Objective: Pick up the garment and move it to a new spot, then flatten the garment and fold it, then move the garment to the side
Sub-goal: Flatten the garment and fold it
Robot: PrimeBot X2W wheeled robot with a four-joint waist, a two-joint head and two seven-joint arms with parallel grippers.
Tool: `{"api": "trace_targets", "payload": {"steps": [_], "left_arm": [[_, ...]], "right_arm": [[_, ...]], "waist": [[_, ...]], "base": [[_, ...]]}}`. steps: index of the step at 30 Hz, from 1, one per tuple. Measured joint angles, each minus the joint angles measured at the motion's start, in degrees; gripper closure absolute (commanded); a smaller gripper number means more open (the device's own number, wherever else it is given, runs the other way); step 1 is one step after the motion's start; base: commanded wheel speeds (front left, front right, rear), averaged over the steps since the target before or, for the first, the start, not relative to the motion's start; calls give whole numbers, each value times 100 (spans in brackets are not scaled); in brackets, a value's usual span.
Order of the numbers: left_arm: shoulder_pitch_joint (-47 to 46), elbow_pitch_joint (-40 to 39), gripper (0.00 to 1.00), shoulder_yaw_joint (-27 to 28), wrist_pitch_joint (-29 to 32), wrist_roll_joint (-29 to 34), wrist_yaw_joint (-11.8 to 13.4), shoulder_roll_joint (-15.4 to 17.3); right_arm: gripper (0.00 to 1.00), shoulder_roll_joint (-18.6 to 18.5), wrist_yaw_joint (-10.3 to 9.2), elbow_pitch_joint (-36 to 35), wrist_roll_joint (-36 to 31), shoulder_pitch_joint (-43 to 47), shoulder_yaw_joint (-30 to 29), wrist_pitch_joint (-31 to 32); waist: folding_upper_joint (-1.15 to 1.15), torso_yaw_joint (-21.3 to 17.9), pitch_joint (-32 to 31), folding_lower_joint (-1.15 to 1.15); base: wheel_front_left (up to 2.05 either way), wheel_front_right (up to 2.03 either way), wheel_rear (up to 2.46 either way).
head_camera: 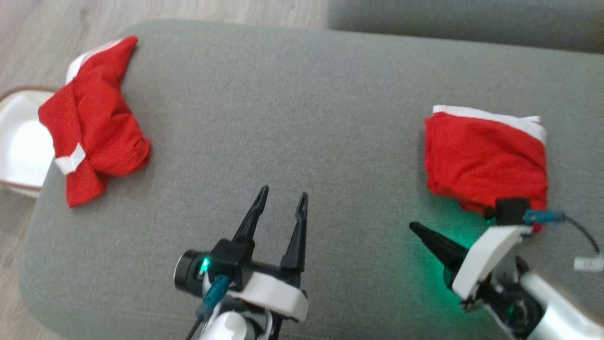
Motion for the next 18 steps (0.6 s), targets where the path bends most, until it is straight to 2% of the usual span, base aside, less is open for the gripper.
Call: {"api": "trace_targets", "payload": {"steps": [1, 2, 6, 11, 15, 18], "left_arm": [[69, 12, 0, 35, 0, 0, -5, 1], [154, 23, 0, 93, 0, 0, -22, -1], [548, 73, 0, 468, 0, -24, -46, 3], [1015, 198, 0, 928, 0, 29, -200, 15], [1245, 245, 0, 1202, 0, 167, -303, 19], [1370, 223, 0, 1380, 0, 280, -301, 20]], "right_arm": [[25, 33, 0, -14, -41, 90, 47, -213], [0, 64, 0, -10, -119, 172, 66, -458], [0, 137, 0, 266, -719, 330, 142, -1477], [0, 255, 1, 892, -1640, 406, -30, -2546], [0, 447, 0, 1043, -2440, 420, -524, -2767], [0, 665, 0, 849, -3181, 628, -1270, -2793]], "waist": [[0, -21, -71, 0], [0, -44, -142, 0], [0, -187, -452, 0], [0, -451, -818, 0], [0, -694, -1019, 0], [0, -863, -1129, 0]], "base": [[0, 0, 0], [0, 0, 0], [0, 0, 0], [0, 0, 0], [0, 0, 0], [0, 0, 0]]}}
